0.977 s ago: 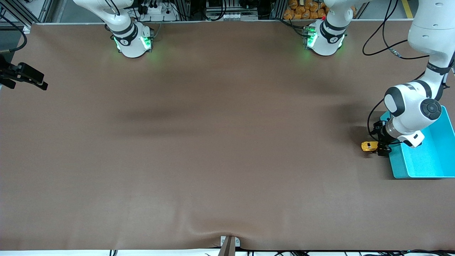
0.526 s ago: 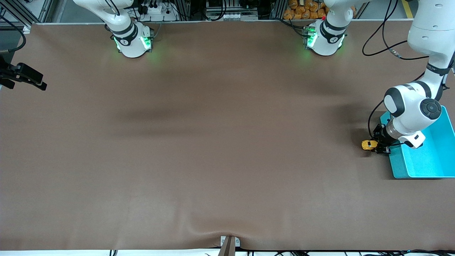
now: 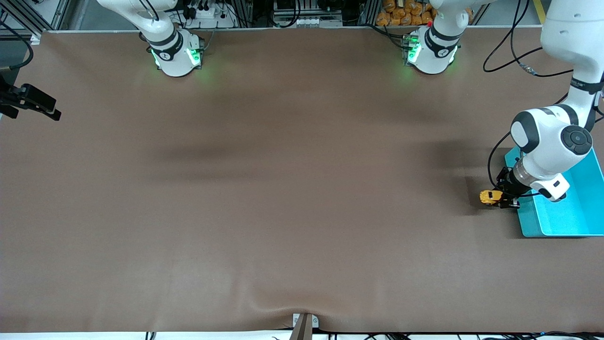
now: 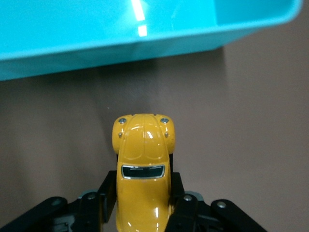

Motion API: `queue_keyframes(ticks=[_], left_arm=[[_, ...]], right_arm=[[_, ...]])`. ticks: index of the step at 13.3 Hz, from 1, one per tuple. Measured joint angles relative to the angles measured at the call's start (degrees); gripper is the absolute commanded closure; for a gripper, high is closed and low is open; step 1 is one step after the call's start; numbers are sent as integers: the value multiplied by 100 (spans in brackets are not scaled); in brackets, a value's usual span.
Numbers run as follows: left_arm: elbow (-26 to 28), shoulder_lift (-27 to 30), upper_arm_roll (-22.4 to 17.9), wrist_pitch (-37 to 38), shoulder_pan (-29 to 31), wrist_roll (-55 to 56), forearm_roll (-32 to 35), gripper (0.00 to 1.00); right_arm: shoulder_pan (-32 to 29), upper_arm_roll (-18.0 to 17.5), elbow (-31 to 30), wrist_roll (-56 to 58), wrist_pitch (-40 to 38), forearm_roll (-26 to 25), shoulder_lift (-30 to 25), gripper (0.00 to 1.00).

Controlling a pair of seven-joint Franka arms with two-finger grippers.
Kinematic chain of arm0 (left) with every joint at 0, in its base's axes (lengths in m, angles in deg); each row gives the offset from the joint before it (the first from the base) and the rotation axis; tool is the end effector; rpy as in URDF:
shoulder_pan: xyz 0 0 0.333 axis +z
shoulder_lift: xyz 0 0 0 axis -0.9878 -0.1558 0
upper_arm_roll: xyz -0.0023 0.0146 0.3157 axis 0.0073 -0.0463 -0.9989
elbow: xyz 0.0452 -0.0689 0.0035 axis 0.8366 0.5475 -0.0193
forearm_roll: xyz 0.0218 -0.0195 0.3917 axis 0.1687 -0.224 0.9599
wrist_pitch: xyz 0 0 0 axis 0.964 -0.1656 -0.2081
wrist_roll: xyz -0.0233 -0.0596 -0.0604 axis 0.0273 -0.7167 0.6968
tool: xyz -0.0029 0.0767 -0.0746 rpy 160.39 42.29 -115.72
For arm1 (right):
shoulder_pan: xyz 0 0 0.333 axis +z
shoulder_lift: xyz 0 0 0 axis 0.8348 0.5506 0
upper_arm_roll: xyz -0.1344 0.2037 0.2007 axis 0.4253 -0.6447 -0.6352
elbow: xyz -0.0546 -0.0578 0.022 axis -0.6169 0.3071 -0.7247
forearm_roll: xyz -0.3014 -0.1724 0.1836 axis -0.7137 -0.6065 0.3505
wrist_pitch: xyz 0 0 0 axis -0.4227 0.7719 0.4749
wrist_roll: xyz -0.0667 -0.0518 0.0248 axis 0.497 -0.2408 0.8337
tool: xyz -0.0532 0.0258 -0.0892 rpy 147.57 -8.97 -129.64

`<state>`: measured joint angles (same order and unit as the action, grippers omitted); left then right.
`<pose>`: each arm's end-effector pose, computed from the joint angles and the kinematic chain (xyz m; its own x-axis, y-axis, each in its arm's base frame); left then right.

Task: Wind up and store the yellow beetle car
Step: 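Lift the car with the left gripper over the cyan bin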

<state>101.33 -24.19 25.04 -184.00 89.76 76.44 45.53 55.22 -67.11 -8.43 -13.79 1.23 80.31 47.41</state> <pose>0.5940 0.0825 0.2554 0.1732 0.9832 0.0570 0.9728 -0.1798 0.1458 0.5296 -0.0397 0.6434 0.9979 -0.0625 -0.0189 -0.0622 -0.9980 0.0121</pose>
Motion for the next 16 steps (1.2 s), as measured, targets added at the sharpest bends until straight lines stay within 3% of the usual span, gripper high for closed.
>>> queue_keyframes(ticks=[7,12,16], left_arm=[[-114,756,45,837,-169,-557,323,100],[-117,787,15,913,-92,-1689,493,100],[-171,801,-24,933,333,-2806,498,100]], right_arm=[[0,10,1,0,6,-1,0,0],[0,10,1,-2,7,0,0,0],[0,10,2,-2,59,6,0,0]])
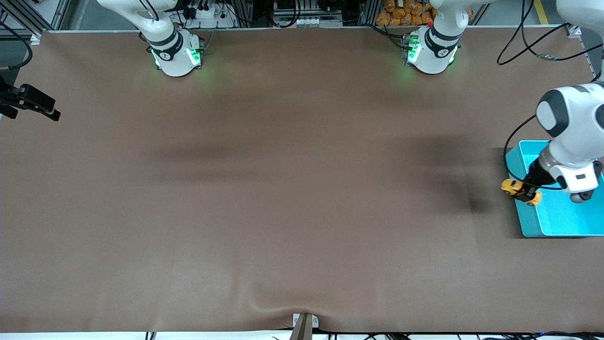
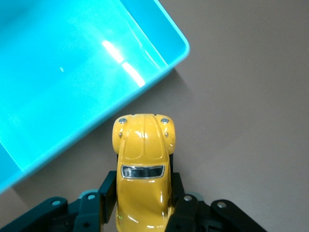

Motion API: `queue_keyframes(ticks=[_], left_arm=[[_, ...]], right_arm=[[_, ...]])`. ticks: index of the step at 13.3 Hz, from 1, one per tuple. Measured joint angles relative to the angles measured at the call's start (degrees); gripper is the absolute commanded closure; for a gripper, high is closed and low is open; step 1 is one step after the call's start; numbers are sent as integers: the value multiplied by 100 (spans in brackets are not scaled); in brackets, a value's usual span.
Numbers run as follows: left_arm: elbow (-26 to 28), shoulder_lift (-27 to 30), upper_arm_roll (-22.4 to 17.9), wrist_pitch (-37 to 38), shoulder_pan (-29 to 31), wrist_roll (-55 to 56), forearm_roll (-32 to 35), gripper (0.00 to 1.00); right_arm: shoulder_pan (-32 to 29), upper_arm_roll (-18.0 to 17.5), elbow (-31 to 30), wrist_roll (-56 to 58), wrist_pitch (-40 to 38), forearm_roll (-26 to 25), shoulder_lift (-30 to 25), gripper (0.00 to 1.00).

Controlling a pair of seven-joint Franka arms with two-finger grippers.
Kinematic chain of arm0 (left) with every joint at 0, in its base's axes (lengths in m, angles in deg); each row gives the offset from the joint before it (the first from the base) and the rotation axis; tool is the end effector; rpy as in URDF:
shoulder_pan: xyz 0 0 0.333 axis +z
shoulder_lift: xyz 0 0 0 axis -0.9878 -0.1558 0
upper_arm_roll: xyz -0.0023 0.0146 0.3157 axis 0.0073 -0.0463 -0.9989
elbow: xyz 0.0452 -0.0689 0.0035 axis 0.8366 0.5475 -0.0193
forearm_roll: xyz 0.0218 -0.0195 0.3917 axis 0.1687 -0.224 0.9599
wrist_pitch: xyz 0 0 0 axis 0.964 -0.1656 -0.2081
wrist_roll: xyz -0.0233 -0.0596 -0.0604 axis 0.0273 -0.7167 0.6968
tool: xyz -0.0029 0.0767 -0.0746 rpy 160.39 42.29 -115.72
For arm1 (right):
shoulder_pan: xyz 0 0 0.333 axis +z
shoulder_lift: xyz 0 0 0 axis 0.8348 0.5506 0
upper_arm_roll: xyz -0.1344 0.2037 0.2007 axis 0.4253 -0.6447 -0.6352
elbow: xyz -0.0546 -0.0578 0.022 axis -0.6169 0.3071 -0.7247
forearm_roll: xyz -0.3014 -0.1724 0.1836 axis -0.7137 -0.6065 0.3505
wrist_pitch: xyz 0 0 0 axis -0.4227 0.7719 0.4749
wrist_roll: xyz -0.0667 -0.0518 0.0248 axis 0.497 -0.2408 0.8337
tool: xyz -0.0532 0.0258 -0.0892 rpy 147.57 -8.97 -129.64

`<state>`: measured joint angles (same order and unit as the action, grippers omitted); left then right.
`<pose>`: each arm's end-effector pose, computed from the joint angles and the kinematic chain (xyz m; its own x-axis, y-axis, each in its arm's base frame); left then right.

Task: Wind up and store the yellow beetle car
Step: 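Lift the car with the left gripper over the cyan bin, then lower the car into the bin and open the left gripper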

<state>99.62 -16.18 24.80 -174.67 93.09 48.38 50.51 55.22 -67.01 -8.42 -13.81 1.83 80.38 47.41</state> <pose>0.5874 0.1197 0.3352 0.6061 0.7768 0.1712 0.7815 -0.6216 0.0540 0.5306 -0.0406 0.6444 0.9979 -0.0644 -0.0082 -0.0643 -0.9979 0.0108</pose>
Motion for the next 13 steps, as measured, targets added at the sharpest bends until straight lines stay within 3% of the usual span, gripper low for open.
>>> queue_keyframes(ticks=[8,13], left_arm=[[-11,-15,-12,89,1395,-3107,6,100],[-308,-382,33,88,1575,-4250,6,100]], right_arm=[[0,1,1,0,156,2,0,0],[2,-6,1,0,162,4,0,0]])
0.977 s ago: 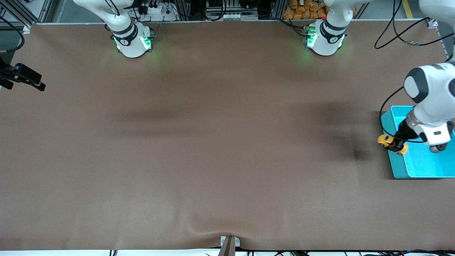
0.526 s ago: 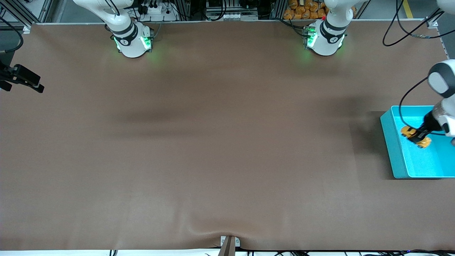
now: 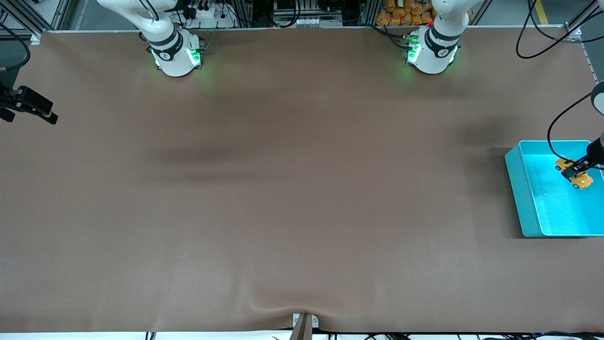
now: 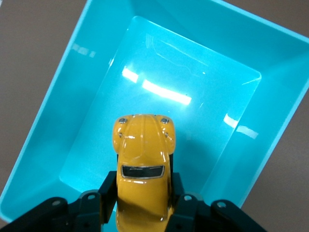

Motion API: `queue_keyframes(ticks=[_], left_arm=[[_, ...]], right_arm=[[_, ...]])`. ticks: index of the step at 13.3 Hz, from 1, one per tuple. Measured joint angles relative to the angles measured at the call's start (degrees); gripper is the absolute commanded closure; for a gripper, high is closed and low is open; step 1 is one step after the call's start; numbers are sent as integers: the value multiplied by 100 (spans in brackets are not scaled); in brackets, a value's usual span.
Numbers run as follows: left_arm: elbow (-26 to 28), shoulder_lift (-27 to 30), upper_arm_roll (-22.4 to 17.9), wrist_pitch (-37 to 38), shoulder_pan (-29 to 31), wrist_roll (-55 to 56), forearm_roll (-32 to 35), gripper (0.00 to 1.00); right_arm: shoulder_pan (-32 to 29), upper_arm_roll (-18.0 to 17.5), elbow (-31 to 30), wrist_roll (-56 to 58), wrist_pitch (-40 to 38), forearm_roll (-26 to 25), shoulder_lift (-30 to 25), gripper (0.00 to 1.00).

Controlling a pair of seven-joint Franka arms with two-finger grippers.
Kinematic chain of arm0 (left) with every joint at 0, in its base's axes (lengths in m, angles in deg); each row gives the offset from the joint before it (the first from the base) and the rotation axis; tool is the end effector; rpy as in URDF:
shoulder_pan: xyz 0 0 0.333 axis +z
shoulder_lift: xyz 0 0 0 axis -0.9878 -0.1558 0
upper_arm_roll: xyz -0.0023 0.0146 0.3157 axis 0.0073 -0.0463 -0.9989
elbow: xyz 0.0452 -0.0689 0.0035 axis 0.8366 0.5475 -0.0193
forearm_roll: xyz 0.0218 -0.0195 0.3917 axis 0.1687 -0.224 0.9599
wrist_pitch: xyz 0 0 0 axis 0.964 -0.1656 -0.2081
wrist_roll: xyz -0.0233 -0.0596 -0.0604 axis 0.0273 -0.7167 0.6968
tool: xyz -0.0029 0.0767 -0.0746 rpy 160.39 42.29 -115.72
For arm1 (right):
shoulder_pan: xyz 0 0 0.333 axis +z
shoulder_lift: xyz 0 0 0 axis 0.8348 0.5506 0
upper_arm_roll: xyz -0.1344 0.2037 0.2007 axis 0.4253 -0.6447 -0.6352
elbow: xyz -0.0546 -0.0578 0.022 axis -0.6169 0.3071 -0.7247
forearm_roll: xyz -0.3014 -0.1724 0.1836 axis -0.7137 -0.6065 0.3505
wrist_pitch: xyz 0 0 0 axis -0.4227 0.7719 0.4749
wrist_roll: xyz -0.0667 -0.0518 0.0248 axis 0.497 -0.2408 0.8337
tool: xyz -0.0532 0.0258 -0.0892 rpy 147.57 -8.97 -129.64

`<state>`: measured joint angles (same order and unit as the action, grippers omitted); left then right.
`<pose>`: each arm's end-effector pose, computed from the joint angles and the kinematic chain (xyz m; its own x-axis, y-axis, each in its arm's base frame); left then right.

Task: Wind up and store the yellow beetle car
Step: 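Lower the car into the bin and open the left gripper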

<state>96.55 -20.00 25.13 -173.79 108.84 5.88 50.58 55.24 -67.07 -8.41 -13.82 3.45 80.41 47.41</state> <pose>0.5464 0.2781 0.3170 0.9025 0.4091 0.1348 0.4209 -0.9040 -0.0746 0.5337 -0.0400 0.6470 0.9978 -0.0628 0.0202 -0.0630 -0.9980 0.0106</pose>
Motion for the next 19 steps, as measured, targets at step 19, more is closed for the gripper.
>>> queue_keyframes(ticks=[19], left_arm=[[-1157,-1689,37,-3,225,-1666,-1,100]], right_arm=[[8,-29,11,0,-11,4,-1,0]])
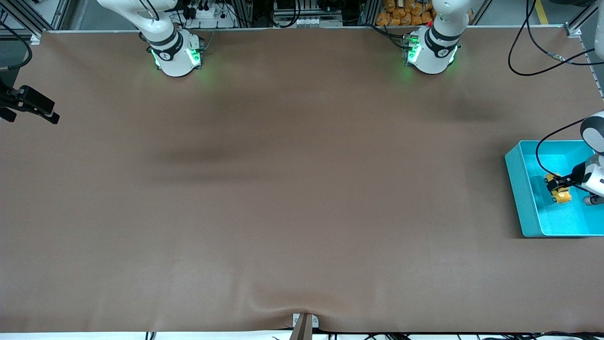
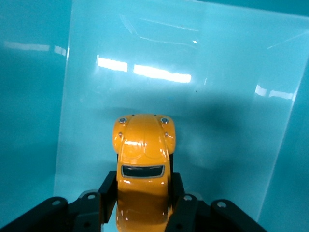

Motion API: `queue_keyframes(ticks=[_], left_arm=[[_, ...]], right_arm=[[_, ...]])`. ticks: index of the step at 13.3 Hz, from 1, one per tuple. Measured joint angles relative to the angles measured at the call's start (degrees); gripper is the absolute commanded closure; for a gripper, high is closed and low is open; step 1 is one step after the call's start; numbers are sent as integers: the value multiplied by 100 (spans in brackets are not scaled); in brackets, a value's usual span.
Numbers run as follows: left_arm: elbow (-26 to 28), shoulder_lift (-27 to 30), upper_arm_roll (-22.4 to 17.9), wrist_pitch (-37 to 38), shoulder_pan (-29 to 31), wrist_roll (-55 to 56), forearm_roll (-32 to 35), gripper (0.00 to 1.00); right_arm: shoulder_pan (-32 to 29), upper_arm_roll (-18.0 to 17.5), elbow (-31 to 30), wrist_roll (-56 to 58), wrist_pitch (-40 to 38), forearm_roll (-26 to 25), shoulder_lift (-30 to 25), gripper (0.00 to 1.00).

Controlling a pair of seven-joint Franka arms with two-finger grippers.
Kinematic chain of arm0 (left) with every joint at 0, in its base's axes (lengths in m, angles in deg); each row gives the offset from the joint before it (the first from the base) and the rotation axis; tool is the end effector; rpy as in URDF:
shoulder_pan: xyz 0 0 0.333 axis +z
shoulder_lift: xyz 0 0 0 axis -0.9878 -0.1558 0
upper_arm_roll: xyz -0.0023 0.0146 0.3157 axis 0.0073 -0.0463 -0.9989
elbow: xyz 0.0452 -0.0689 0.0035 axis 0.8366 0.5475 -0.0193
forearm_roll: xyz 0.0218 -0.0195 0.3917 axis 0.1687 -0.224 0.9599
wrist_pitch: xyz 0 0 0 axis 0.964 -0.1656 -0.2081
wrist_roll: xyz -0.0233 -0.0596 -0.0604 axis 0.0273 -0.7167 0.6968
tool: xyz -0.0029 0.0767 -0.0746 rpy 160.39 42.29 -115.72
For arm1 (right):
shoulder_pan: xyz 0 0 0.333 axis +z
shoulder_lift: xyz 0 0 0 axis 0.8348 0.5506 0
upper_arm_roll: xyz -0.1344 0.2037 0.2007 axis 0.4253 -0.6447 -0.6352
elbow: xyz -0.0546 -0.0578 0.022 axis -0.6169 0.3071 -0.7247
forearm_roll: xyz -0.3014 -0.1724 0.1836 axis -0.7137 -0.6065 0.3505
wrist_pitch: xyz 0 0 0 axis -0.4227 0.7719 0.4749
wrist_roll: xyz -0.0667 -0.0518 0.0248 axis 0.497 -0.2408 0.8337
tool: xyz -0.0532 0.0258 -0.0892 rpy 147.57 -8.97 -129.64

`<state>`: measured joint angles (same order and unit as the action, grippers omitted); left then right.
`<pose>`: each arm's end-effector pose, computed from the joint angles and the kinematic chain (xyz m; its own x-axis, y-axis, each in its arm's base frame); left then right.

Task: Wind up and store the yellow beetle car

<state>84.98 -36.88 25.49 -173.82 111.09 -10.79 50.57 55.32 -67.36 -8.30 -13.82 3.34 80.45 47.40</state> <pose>0.5752 0.3178 0.2155 0.9850 0.1707 0.0235 0.1720 -0.9824 -0.0732 0.5337 -0.0364 0.6478 0.9982 -0.0564 0.0204 -0.0566 -0.9983 0.0102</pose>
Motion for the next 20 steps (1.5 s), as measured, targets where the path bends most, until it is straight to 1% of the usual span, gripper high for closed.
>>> queue_keyframes(ticks=[4,5,6,7,10,12,14,17,20], left_arm=[[-42,-123,-2,0,5,-197,0,100],[-43,-148,-3,0,5,-223,0,77],[-44,-166,-3,0,6,-245,0,3],[-45,-171,-3,0,5,-266,0,0],[-127,-131,32,-2,-11,-307,0,0],[-212,80,169,40,-17,-307,0,0],[-247,441,360,269,-24,-307,0,0],[-258,1012,623,860,-35,-307,0,0],[-268,1637,871,1748,-29,-274,0,0]], right_arm=[[0,-1,0,0,-1,0,0,0],[0,-1,0,0,-1,0,0,0],[1,-2,0,0,-1,0,0,0],[1,-3,0,0,-1,0,0,0],[1,-2,0,0,-1,0,0,0],[1,-2,0,0,-2,0,0,0],[1,-2,0,0,-2,0,0,0],[1,-1,0,0,-2,0,0,0],[0,6,10,0,2,0,-1,0]])
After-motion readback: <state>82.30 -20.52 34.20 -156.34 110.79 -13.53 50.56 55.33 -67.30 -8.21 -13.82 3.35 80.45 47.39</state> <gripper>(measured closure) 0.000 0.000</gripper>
